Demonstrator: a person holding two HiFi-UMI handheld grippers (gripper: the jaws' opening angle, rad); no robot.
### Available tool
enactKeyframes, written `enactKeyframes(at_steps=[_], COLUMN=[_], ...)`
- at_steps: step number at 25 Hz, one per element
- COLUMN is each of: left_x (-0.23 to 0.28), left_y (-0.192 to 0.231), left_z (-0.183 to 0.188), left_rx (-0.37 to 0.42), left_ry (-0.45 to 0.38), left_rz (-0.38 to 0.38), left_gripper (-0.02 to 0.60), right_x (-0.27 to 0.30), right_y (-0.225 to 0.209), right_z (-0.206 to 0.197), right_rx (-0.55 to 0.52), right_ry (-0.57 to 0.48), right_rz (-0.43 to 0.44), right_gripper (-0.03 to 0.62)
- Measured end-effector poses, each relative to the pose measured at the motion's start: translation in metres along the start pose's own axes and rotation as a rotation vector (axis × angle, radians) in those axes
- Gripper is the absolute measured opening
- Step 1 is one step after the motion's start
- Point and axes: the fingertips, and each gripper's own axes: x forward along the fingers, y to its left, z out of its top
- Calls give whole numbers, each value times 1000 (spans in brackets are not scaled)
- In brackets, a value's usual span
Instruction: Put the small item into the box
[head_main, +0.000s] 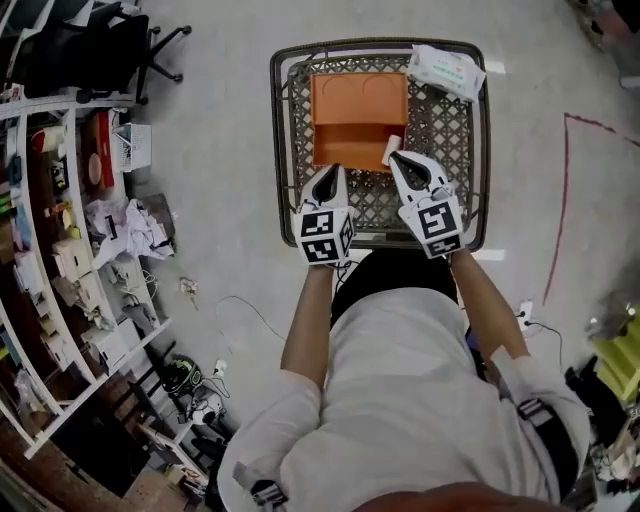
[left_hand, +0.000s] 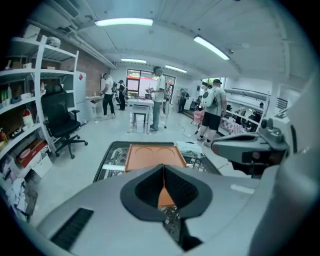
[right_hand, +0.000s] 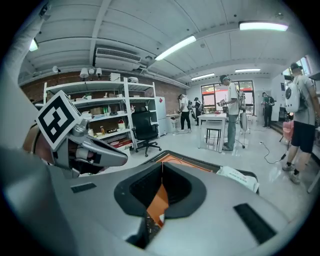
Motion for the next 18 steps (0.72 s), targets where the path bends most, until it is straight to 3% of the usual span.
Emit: enactKeyframes(at_steps=[7, 18], left_x=[-50, -149], left_y=[-5, -52], left_z=[21, 31], left_rx=[25, 45], left_ry=[-154, -337], left_rz=[45, 33], left_gripper=[12, 12], right_x=[-28, -121], right_y=[22, 72], right_z=[27, 74], right_rx=[-54, -133], right_ry=[-52, -208], right_rz=[-40, -135], right_gripper=[4, 4])
